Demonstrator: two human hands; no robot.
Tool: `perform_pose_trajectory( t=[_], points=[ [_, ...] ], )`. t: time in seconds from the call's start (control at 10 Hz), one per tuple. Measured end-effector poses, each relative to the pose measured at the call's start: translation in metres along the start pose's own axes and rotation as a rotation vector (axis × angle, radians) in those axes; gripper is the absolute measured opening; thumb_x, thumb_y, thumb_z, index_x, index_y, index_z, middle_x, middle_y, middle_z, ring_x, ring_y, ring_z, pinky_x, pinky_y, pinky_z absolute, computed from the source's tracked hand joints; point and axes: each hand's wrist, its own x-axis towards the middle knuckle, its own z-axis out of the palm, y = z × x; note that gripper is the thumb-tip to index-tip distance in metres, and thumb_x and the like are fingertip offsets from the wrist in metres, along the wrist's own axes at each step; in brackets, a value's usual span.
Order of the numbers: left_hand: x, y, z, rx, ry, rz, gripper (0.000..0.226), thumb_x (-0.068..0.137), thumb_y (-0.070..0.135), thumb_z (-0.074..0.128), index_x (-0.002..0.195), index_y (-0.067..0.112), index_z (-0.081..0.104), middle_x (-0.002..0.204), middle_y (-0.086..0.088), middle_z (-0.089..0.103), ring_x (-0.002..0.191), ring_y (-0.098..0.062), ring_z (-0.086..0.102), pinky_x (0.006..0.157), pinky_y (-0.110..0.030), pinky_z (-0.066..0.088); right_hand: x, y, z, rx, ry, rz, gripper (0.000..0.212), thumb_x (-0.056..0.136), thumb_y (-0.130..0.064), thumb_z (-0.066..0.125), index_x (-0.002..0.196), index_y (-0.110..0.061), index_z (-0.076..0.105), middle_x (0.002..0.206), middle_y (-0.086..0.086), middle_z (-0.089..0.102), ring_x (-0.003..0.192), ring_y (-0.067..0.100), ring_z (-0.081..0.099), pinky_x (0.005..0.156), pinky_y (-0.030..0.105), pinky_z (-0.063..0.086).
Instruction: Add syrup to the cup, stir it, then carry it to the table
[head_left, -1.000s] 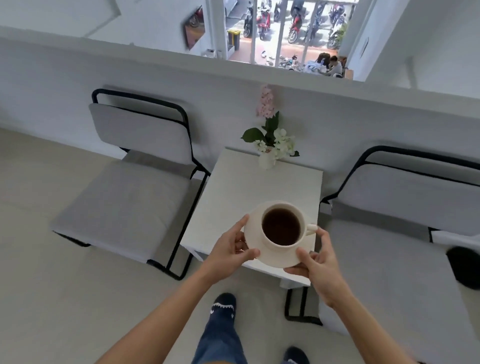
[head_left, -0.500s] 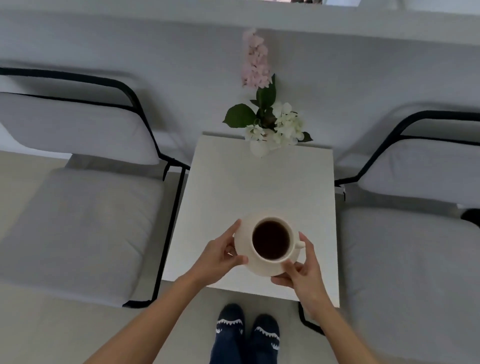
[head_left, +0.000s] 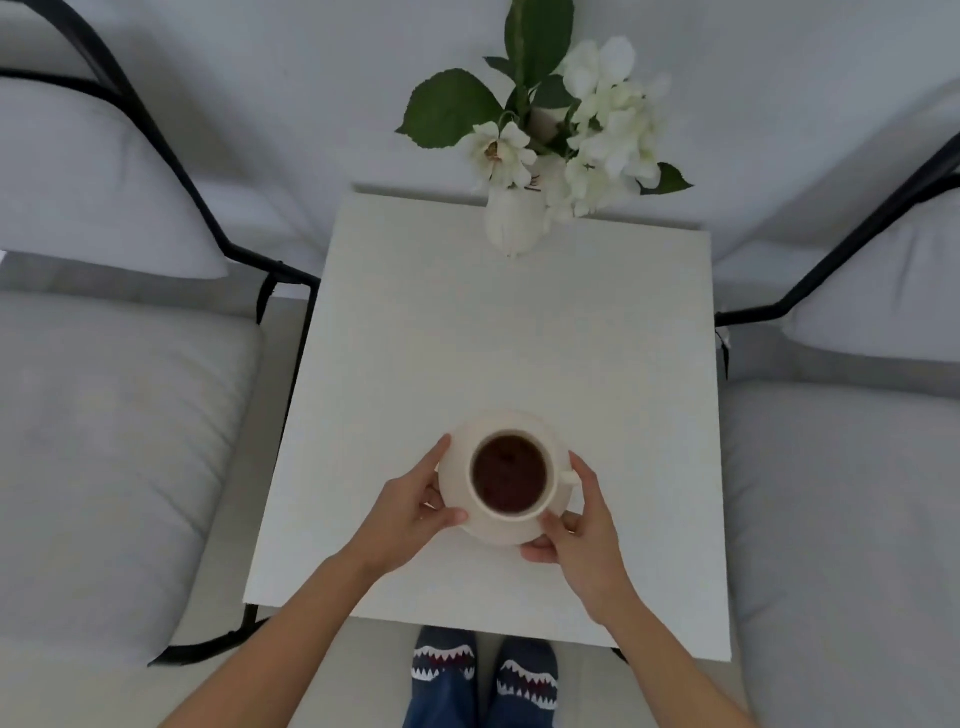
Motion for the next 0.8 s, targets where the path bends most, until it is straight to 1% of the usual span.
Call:
perform_pose_trajectory(
  t=[0.1,0.2,0.3,0.4,0.5,0.6,0.7,0.8],
  points=[
    [0.008,-0.006,-0.001,0.021,-0.009,-0.001,0.094,0.089,0.006,0.078,0.162,0.021,0.021,0.095,0.002,0.064,0.084,-0.015,0.066,0.099,-0.037,0.056,0.007,0.004,0.001,-0.059,0.006,-0.013,0.071,0.097,0.000,0.059,0.152,-0.034,0.028,0.088,0.020,0.074,0.070,0.027,0.077,0.064,0.037,0.064],
    [0.014,-0.009,-0.002,0.058,-0.042,-0.001,0.093,0.090,0.006,0.078,0.162,0.020,0.020,0.093,0.006,0.063,0.081,-0.005,0.065,0.092,-0.021,0.054,0.009,0.007,0.003,-0.111,0.018,-0.025,0.071,0.098,-0.001,0.058,0.152,-0.034,0.025,0.086,0.017,0.076,0.067,0.025,0.077,0.061,0.031,0.063],
    [0.016,-0.011,-0.002,0.093,-0.064,-0.017,0.094,0.090,0.005,0.077,0.163,0.018,0.019,0.093,0.002,0.063,0.080,-0.008,0.064,0.088,-0.016,0.052,0.010,0.012,0.005,-0.142,0.020,-0.022,0.071,0.098,-0.001,0.057,0.152,-0.033,0.025,0.084,0.016,0.076,0.065,0.025,0.077,0.060,0.031,0.063],
    [0.017,-0.013,-0.002,0.143,-0.067,-0.023,0.093,0.091,0.007,0.077,0.163,0.018,0.019,0.098,-0.012,0.066,0.084,-0.017,0.064,0.091,-0.025,0.053,0.011,0.017,0.007,-0.160,0.023,-0.025,0.072,0.098,-0.001,0.057,0.152,-0.033,0.023,0.076,0.015,0.076,0.061,0.025,0.076,0.058,0.030,0.062],
    [0.019,-0.013,-0.004,0.177,-0.081,-0.032,0.095,0.091,0.009,0.077,0.163,0.022,0.017,0.093,-0.008,0.064,0.082,-0.016,0.062,0.088,-0.020,0.051,0.011,0.021,0.008,-0.199,0.036,-0.034,0.073,0.097,0.000,0.058,0.152,-0.032,0.022,0.066,0.014,0.074,0.054,0.023,0.074,0.052,0.026,0.060],
    [0.020,-0.014,-0.003,0.231,-0.089,-0.042,0.096,0.092,0.013,0.077,0.164,0.024,0.014,0.086,-0.001,0.062,0.078,-0.011,0.060,0.086,-0.017,0.049,0.014,0.024,0.005,-0.244,0.020,-0.029,0.077,0.097,0.000,0.057,0.153,-0.034,0.018,0.068,0.018,0.072,0.051,0.022,0.072,0.050,0.029,0.060],
    [0.018,-0.008,-0.006,0.315,-0.079,-0.038,0.096,0.092,0.021,0.077,0.164,0.025,0.013,0.072,0.006,0.060,0.068,-0.005,0.058,0.080,-0.016,0.050,0.012,0.011,0.004,-0.338,-0.059,0.074,0.079,0.101,-0.005,0.053,0.156,-0.038,0.009,0.077,0.022,0.070,0.053,0.023,0.069,0.052,0.030,0.060],
    [0.013,-0.006,-0.006,0.408,0.024,-0.025,0.096,0.090,0.033,0.079,0.163,0.028,0.017,0.070,0.009,0.060,0.065,-0.007,0.057,0.076,-0.028,0.054,0.012,-0.013,-0.015,-0.503,-0.092,0.134,0.072,0.102,-0.014,0.053,0.157,-0.034,0.012,0.087,0.016,0.072,0.062,0.021,0.067,0.053,0.026,0.054]
  ],
)
